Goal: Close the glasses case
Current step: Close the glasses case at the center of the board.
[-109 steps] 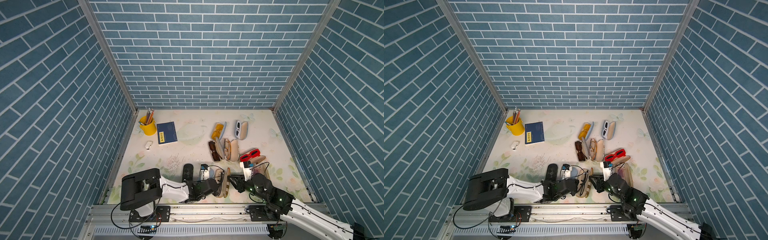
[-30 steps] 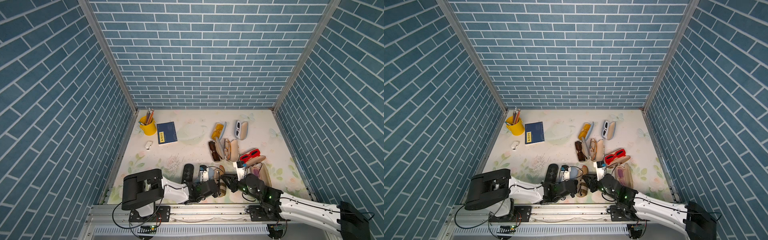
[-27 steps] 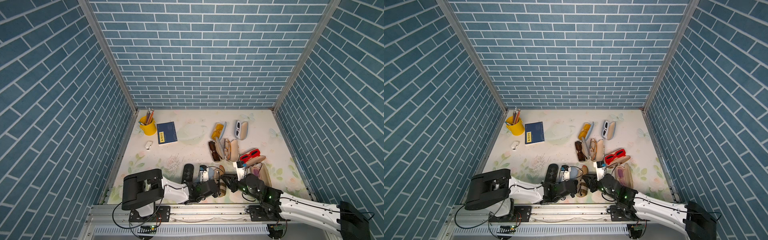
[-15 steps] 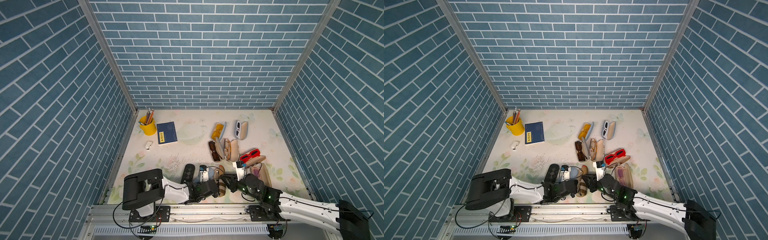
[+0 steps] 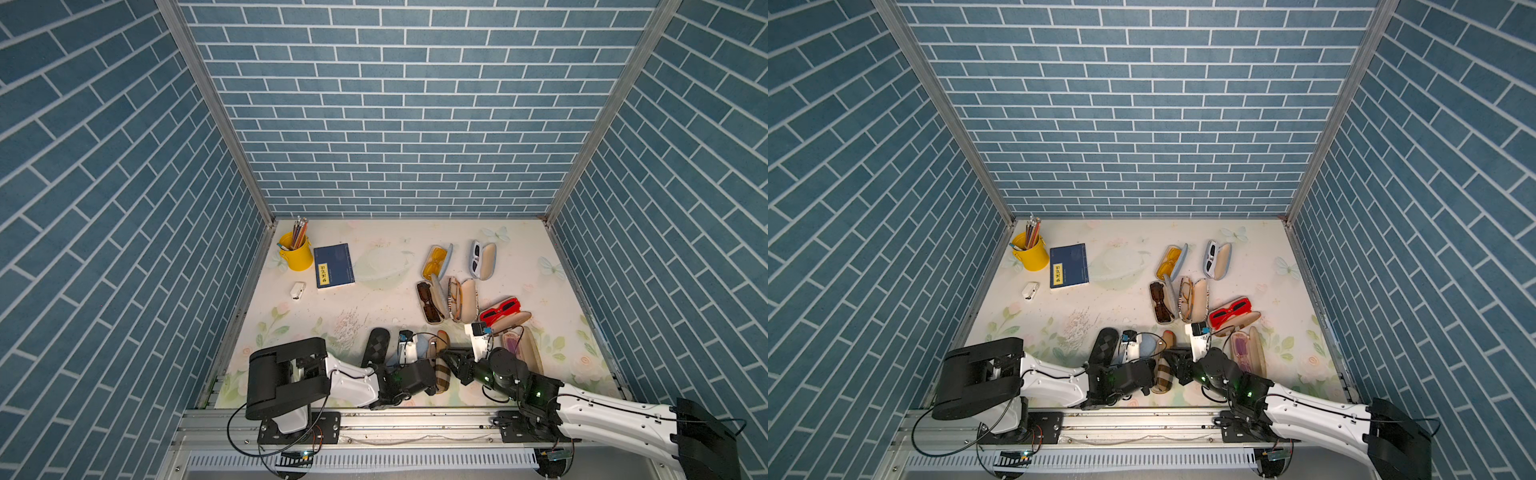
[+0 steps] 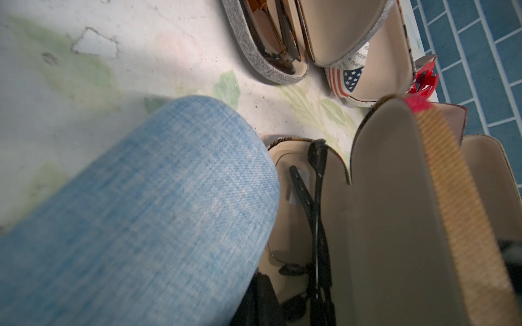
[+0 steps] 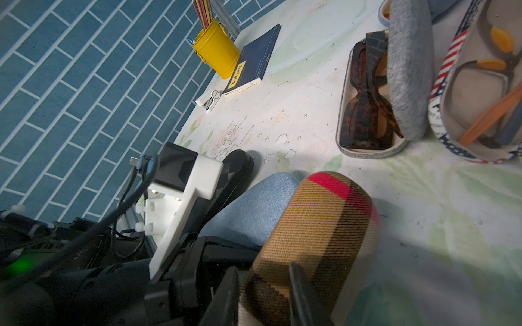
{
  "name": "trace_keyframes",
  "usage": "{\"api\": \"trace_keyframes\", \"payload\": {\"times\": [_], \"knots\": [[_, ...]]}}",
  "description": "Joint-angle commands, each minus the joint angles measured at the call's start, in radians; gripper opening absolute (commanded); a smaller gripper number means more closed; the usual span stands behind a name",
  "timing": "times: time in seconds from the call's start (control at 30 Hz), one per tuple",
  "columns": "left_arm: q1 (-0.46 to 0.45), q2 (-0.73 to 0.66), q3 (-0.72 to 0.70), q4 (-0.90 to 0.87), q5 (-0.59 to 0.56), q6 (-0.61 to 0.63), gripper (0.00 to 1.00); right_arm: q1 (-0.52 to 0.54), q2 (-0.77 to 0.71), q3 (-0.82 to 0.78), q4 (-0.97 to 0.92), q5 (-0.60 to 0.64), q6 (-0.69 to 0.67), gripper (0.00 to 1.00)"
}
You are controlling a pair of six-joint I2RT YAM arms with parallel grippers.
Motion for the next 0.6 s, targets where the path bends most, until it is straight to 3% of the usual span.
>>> {"api": "trace_keyframes", "payload": {"times": [0.0,0.57], "knots": [[-0.009,0.023,-0.003,0.038,0.03,0.009,0.07,0.013,0.033,-0.019,-0.097,-0.029,0.03,0.3],[-0.011,0.029,-0.001,0.042,0.027,0.006,0.07,0.018,0.068,-0.017,-0.072,-0.027,0.028,0.3]]}}
